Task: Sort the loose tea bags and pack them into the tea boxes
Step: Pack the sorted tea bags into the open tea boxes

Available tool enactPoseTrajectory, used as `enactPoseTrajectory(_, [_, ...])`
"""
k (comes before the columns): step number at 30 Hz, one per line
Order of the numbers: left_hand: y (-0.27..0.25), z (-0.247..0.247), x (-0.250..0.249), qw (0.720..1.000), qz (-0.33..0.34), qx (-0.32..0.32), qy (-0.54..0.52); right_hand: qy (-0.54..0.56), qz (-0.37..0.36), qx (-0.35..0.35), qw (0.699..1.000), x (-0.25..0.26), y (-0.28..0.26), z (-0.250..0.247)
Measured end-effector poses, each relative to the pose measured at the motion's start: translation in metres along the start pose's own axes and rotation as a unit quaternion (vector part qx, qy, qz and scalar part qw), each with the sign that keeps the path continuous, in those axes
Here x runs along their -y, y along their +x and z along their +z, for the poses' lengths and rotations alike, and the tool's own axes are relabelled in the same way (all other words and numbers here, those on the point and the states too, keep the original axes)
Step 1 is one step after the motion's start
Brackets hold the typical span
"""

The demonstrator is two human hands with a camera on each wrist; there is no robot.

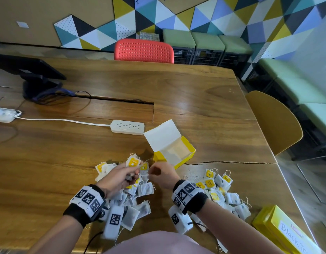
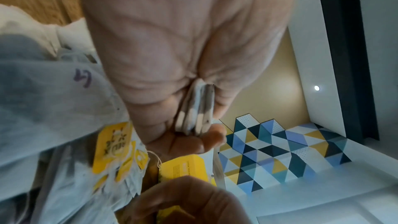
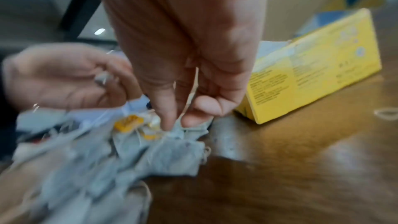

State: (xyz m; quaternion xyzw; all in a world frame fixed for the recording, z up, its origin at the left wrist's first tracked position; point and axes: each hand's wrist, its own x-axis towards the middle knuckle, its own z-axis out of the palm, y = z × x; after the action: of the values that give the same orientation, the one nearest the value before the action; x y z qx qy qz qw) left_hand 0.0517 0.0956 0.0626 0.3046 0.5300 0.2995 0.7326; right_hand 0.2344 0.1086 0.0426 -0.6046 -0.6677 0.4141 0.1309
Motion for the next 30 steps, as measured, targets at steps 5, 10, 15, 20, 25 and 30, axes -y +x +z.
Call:
enactPoseTrajectory(5, [-0.001, -0.001, -0.005, 0.998, 0.005, 0.002, -0.067, -0.166, -0.073, 0.093, 0.979, -0.010, -0.004, 0.028])
enactPoseTrajectory(10, [-0.001, 0.005, -0.005, 0.997, 0.005, 0.000, -0.077, -0.180, -0.056, 0.078, 0.979, -0.013, -0.002, 0.034])
enactPoseTrajectory(15, [0.001, 0.006, -0.004, 0.996, -0.006, 0.012, -0.083, -0.209, -0.049, 0.082, 0.973, -0.022, -0.003, 0.031])
enactPoseTrajectory(20, [0.001, 0.007, -0.003, 0.999, 0.004, -0.024, -0.032, -0.086, -0.128, -0.030, 0.988, -0.016, -0.008, 0.018])
enactPoseTrajectory(25, [0.000, 0.009, 0.003, 1.000, -0.020, -0.020, 0.007, 0.127, -0.114, -0.133, 0.976, 0.003, -0.021, -0.006])
enactPoseTrajectory(30, [-0.003, 0.018, 0.002, 0.999, -0.028, 0.010, 0.012, 0.166, -0.076, -0.110, 0.977, 0.001, -0.017, -0.011])
